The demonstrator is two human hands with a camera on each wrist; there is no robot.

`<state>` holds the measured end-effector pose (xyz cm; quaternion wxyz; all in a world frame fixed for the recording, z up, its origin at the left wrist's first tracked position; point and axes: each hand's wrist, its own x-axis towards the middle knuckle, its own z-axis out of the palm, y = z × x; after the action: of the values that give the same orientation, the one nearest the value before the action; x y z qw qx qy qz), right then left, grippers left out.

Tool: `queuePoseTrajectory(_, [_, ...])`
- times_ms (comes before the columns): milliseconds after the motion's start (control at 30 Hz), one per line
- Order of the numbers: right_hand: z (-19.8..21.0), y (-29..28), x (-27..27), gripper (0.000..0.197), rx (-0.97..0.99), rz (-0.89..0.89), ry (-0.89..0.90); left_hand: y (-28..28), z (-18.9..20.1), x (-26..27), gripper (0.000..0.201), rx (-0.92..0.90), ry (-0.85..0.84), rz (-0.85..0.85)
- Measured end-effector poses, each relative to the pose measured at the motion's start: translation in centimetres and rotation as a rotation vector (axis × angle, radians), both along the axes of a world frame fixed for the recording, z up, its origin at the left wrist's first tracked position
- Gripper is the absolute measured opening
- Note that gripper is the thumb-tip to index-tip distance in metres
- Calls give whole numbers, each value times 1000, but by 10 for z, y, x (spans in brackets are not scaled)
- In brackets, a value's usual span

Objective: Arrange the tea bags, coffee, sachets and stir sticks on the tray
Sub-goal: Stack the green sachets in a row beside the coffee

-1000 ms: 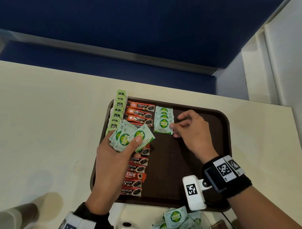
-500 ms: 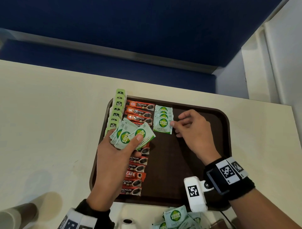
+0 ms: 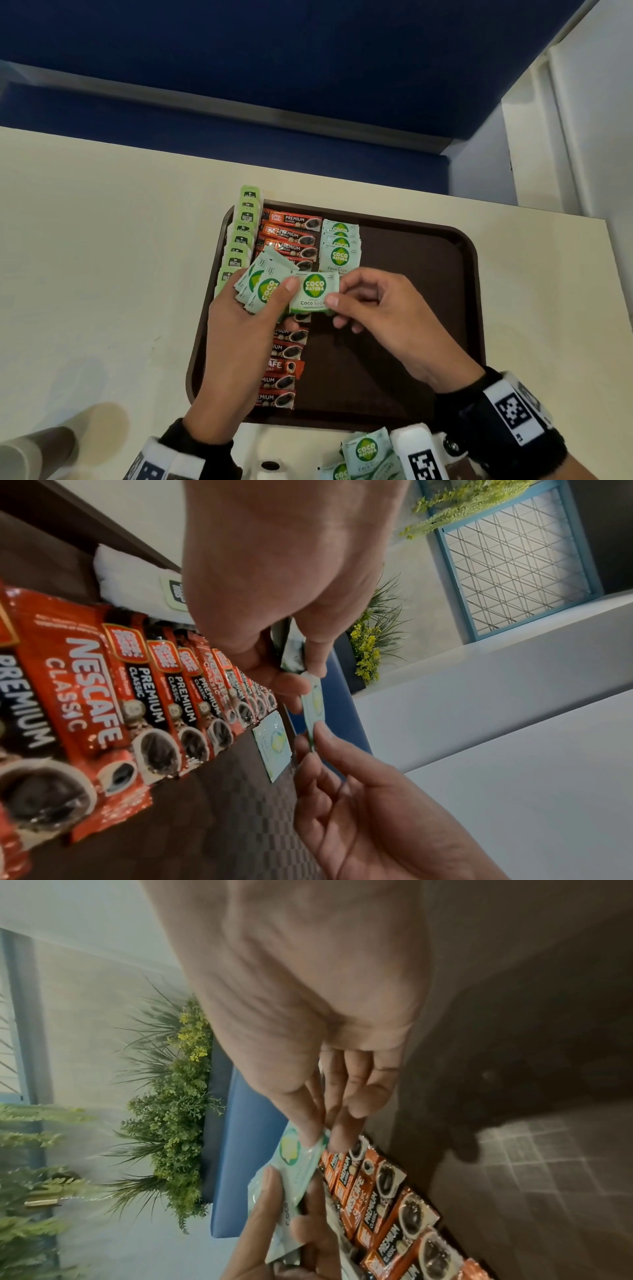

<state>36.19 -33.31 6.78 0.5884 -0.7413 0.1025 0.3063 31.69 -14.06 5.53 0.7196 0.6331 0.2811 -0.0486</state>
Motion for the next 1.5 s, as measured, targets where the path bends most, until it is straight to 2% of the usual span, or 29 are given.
queuePoseTrajectory(133, [-7, -8, -6, 16, -64, 54, 31, 2, -2, -5, 27, 80, 11, -19])
queuePoseTrajectory(300, [-27, -25, 8, 2, -234, -191, -143, 5, -3, -7, 24, 85, 39, 24])
queuePoseTrajectory(567, [-48, -25, 26, 7, -527, -111, -287, 4, 1, -5, 25, 62, 39, 27])
queuePoseTrajectory(1033, [-53, -18, 27, 12, -567, -118, -292, 7, 0, -4, 29, 70, 51, 42])
queuePoseTrajectory(1500, [-53, -19, 26, 13, -574, -114, -302, 9, -2, -3, 25, 73, 44, 18])
